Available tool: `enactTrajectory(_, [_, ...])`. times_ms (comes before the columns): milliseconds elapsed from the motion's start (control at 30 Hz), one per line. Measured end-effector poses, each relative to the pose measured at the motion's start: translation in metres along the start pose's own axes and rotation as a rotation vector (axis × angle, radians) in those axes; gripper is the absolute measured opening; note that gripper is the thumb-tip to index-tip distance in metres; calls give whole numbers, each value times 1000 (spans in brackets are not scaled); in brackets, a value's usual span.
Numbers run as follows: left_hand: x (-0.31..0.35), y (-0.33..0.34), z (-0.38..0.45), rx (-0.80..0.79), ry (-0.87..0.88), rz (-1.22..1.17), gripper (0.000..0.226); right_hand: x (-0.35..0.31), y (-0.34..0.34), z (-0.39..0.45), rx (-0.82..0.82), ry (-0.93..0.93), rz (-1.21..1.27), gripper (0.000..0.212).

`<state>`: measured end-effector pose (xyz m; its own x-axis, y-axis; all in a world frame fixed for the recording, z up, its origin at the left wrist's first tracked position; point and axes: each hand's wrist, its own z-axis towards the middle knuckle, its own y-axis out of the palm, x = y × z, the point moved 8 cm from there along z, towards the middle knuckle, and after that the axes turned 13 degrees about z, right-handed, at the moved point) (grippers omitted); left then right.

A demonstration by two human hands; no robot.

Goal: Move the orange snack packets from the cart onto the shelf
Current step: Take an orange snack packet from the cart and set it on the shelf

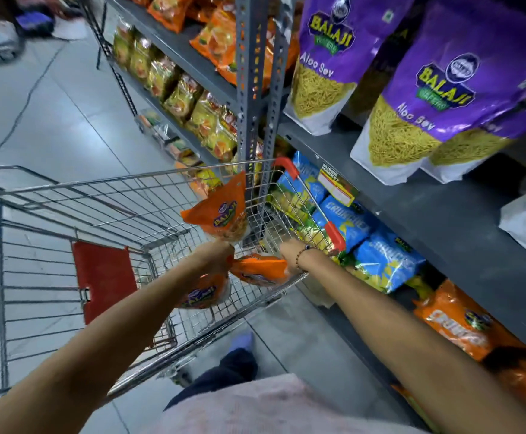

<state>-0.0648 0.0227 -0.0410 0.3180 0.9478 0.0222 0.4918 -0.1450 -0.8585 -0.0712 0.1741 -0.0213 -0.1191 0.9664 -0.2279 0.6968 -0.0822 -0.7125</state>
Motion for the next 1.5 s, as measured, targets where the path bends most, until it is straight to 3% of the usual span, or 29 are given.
enactTrajectory(67, [-7,-12,7,73,-15,-70,18,9,-13,-2,32,64,105,12])
enactTrajectory(167, [-12,-47,15,225,-4,-138,15,23,-42,1,150,46,119,36])
enactTrajectory(300, [-23,-95,13,394,35,-271,10,47,-77,-15,334,30,354,20])
enactTrajectory(400, [-34,-130,-4,556,79,-577,15,59,-103,-43,518,-62,635,17])
enactTrajectory(600, [-12,-193,-40,652,214,-1162,21,68,-147,-125,868,-233,1123,15])
enactTrajectory(733, [25,-256,-58,769,350,-1208,22,81,-169,-190,1110,-342,1369,19])
enactTrajectory(967, [121,-343,-69,806,565,-1211,23,126,-187,-315,1572,-409,1393,18])
enactTrajectory(1067, [173,-364,-71,804,649,-1195,35,157,-182,-360,1751,-391,1414,15])
enactTrajectory(1167, [230,-378,-78,767,762,-1199,27,191,-173,-400,1892,-346,1428,14])
enactTrajectory(1333, [317,-380,-82,657,862,-1253,25,247,-151,-449,2023,-251,1414,9])
enactTrajectory(1500, [376,-371,-68,578,849,-1333,20,296,-143,-477,2055,-194,1377,10])
